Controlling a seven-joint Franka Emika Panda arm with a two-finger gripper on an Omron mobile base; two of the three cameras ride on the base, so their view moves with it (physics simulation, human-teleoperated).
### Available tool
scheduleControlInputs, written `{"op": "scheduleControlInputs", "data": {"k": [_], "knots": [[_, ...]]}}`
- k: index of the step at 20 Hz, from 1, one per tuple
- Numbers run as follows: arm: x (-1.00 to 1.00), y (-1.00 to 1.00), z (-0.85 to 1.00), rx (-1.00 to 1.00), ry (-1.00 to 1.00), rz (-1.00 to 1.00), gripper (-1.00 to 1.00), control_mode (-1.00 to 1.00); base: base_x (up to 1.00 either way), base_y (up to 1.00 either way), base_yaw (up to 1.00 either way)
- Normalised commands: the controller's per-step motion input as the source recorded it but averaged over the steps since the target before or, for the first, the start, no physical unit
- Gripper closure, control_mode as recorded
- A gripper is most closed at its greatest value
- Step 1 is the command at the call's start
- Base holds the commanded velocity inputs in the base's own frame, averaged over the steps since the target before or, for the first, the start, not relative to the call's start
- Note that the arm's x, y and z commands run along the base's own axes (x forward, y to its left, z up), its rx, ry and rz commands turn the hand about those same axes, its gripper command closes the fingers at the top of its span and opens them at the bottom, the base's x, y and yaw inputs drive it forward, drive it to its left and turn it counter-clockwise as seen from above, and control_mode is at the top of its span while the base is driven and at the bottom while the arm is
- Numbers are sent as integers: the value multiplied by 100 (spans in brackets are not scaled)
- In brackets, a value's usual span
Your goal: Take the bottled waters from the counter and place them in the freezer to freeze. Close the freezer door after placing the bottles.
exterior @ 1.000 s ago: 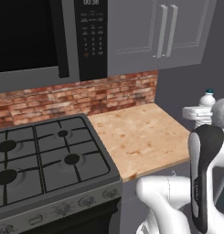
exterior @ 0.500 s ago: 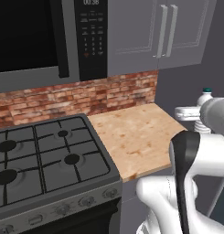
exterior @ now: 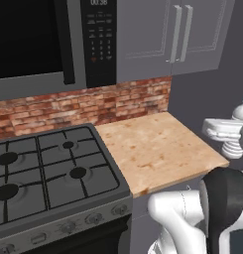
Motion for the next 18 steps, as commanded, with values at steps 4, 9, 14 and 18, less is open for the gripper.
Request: {"op": "scheduleControlInputs", "data": {"k": [4, 9, 14, 18], "knots": [[-37, 2, -10, -2, -13, 0, 100, -100, 0, 0, 0], [-14, 0, -30, -2, -1, 0, 100, -100, 0, 0, 0], [-20, 3, -33, -13, -4, 1, 100, -100, 0, 0, 0], [-31, 5, -24, -15, -13, 2, 100, -100, 0, 0, 0]]}}
